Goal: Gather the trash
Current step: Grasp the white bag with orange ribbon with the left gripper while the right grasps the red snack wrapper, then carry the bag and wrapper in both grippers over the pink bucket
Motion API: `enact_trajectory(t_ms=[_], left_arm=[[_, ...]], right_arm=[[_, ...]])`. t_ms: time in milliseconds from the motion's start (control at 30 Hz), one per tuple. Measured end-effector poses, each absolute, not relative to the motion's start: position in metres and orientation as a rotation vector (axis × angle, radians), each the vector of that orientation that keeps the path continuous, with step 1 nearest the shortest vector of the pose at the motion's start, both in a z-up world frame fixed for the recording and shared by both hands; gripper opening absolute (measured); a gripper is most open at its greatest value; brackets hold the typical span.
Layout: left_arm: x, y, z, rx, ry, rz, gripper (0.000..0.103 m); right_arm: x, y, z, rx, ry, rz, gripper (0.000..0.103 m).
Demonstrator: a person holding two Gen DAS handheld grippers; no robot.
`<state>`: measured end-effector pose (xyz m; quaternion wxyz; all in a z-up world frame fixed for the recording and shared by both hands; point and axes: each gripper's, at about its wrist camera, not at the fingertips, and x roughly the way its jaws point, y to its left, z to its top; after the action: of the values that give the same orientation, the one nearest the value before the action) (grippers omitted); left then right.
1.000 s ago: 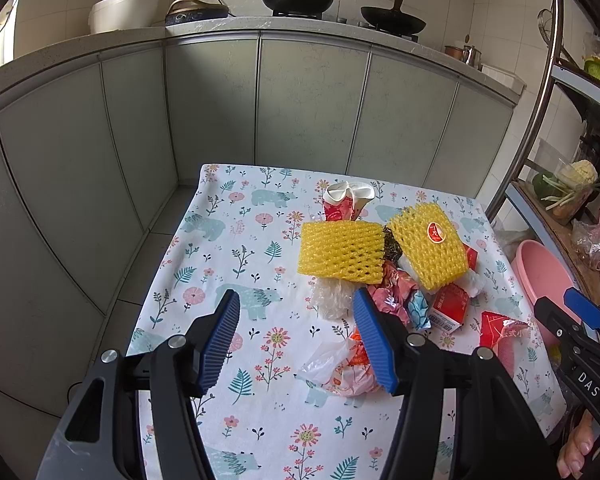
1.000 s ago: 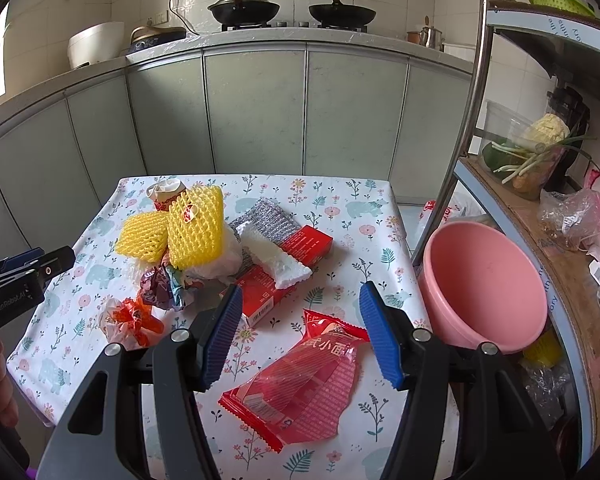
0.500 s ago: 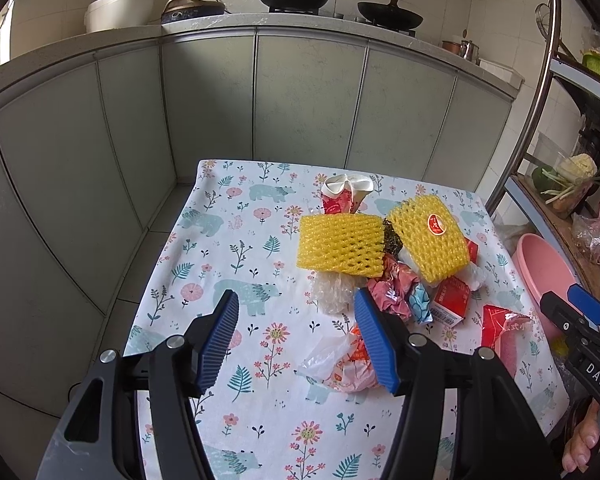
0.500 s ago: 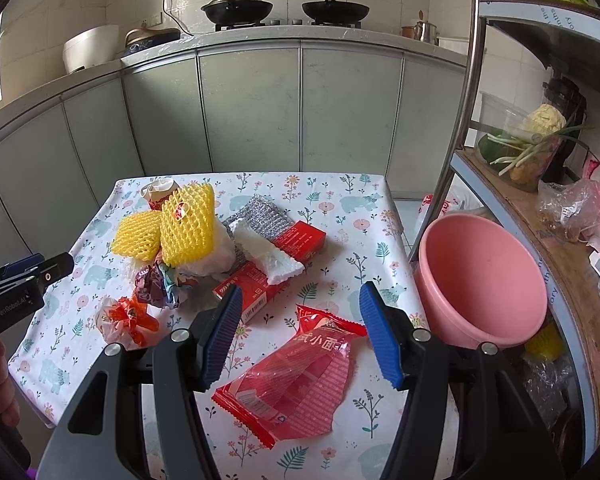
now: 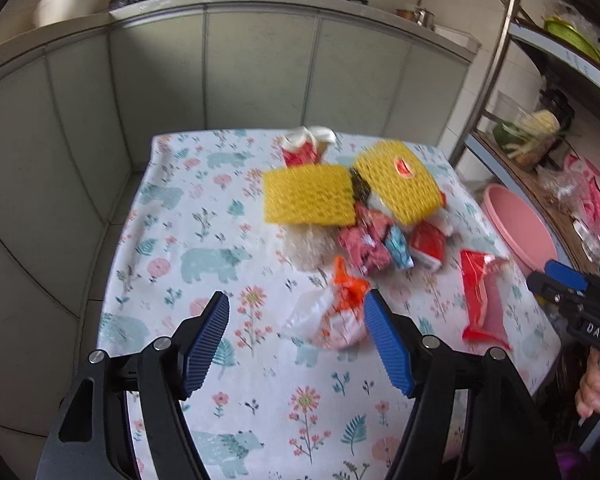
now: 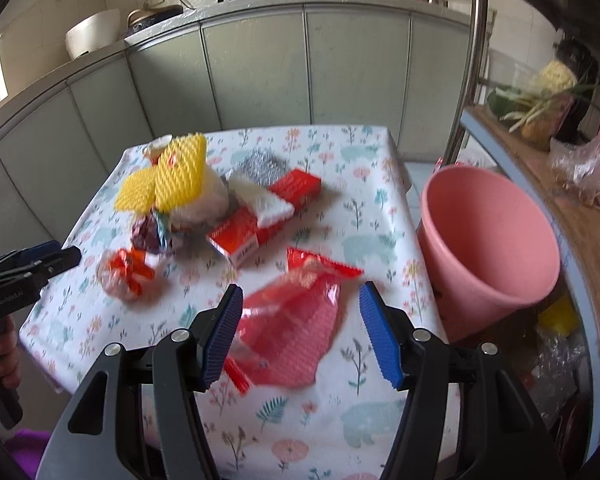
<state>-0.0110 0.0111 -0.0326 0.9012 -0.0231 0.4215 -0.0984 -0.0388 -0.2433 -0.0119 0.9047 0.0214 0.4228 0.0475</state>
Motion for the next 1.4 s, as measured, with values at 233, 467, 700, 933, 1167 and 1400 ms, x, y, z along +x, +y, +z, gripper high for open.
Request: enact_trajectory(t_ms=[233, 467, 700, 933, 1167, 1400], left_arm=[[-0.005, -0.009, -0.051, -0.054, 0.941, -0.283, 0.067], [0.011, -0.013, -0.063, -0.038, 0.983, -0.263, 0.047], [0.008, -0.015, -0.057, -0.02, 0.96, -0.32, 0.023], [-0.005, -0.007, -0.046, -0.036, 0.964, -0.353, 0.0], [-0.019, 0.002, -0.032, -0.044, 0.937, -0.328, 0.0], [-0.012, 0.003, -0.029, -0.089, 0.947, -0.317, 0.037]], right_arm=[[-0.045, -0.255, -0.018, 0.089, 0.915, 0.155, 0.061], [-0.043, -0.285, -0.027, 0.257, 0.97, 0.21, 0.062], [-0.033, -0.279, -0.037, 0.352, 1.011, 0.256, 0.062], [-0.008, -0.269, -0.05, 0.451, 1.056, 0.287, 0.061], [0.0, -0.268, -0.063, 0.529, 1.082, 0.337, 0.01], [-0.013, -0.269, -0.045, 0.456, 1.021, 0.396, 0.001]])
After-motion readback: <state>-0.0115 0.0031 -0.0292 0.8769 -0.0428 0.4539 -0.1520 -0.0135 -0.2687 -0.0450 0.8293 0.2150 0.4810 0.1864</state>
